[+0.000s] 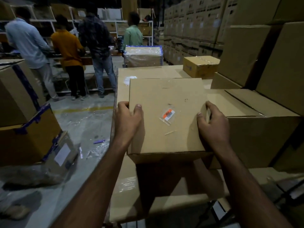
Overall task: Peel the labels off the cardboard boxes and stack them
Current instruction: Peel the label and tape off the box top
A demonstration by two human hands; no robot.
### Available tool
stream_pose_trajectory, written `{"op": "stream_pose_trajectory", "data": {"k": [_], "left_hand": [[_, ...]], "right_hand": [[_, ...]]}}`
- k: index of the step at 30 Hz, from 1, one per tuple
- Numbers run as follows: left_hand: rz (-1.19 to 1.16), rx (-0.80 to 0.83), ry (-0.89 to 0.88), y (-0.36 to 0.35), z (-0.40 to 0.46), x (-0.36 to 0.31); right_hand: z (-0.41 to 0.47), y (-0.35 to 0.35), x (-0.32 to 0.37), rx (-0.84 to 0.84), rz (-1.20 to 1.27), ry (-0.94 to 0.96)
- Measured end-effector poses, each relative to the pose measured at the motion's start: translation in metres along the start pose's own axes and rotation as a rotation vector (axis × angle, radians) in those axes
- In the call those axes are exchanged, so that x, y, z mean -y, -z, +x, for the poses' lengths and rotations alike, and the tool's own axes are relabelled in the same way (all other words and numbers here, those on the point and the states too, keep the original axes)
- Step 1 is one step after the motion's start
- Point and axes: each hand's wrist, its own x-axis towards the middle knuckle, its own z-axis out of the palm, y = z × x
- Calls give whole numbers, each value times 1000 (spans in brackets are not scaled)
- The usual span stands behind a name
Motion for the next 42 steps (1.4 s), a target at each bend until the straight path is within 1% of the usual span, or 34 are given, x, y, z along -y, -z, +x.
{"op": "stream_pose_trajectory", "data": {"k": [3,10,13,16,19,22,23,25,28,32,34,37,40,42], "left_hand": [[141,30,-20,-7,2,-3],[420,78,-160,-13,7,-12],[498,78,-234,-14,4,-13],[551,78,-257,-15,1,-12],[591,72,-263,-15,-3,-10],[620,64,-259,-15,-8,-10],[628,62,-255,-14,-11,-10],[641,63,-248,-13,-16,-9],[662,68,-256,-11,-20,-8],[685,87,-279,-6,-18,-11],[683,61,-327,-6,-10,-20],[630,18,-451,-13,20,-44],[656,50,-548,-31,56,-69],[691,95,-545,-46,70,-72]], "right_hand": [[3,-2,4,17,-83,3],[8,-9,6,37,-209,27],[8,-10,5,36,-233,38],[6,-11,3,29,-256,47],[3,-13,2,-29,-270,67],[-3,-17,13,-143,-274,228],[-3,-19,22,-139,-241,278],[2,-27,40,-63,-176,341],[14,-44,54,6,-73,322],[19,-55,46,-19,-53,286],[19,-54,45,-25,-60,301],[15,-54,45,-33,-97,331],[8,-52,45,-38,-97,329],[6,-48,43,-32,-106,336]]}}
